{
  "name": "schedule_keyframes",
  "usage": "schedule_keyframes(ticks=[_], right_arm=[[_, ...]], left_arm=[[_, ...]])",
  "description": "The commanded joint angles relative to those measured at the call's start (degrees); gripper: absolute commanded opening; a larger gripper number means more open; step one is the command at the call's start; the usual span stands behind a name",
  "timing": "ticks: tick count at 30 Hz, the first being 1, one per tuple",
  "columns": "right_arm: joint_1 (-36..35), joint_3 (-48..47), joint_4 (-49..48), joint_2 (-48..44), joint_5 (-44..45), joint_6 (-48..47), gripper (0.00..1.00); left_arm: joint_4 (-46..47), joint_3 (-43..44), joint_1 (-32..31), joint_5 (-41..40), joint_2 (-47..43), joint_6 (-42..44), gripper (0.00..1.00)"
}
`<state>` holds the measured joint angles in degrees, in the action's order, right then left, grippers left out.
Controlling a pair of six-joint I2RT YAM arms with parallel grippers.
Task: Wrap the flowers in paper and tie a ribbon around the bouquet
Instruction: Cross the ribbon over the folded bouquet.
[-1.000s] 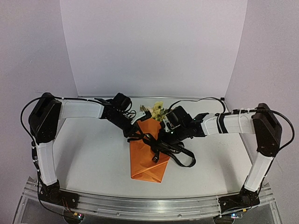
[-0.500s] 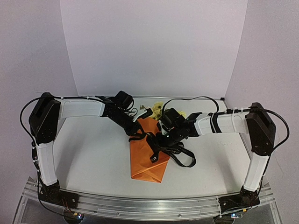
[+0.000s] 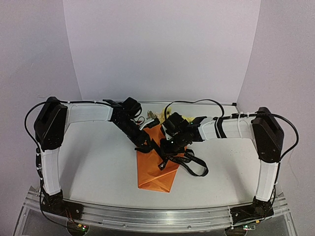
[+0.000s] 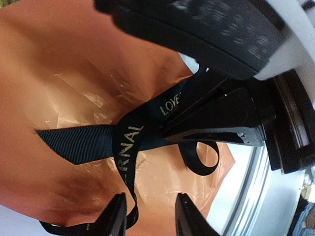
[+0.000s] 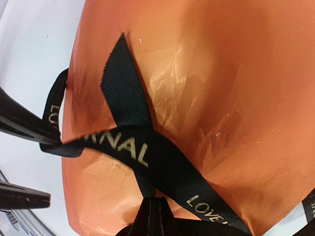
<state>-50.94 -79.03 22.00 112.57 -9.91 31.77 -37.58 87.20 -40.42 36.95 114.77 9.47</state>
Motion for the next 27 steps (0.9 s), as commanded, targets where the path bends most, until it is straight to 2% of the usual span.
schedule_keyframes(ticks=[1,8,12,17,27], right_arm=[[-0.2,-2.3,0.3,0.2,1.6,-1.9,0.02],[-0.5,0.4,-0.8,-3.0,1.2,-2.3,0.24],[-0.5,1.8,-1.4,-5.0,0.9,-2.8,0.34],[-0.6,3.2,-2.0,-6.8,1.0,-3.2,0.4],[-0.6,6.4,-2.0,-11.0,3.2,-4.5,0.44]], left_arm=[[-0.2,2.2,0.6,3.4,0.1,-2.2,0.41],[5.1,-0.3,1.6,5.7,-2.0,-7.9,0.51],[9.3,-2.4,1.7,3.2,-3.6,-13.5,0.55],[12.4,-4.2,1.7,-5.8,-5.5,-18.7,0.56],[7.0,-0.1,0.8,-15.8,-1.9,-20.4,0.5]])
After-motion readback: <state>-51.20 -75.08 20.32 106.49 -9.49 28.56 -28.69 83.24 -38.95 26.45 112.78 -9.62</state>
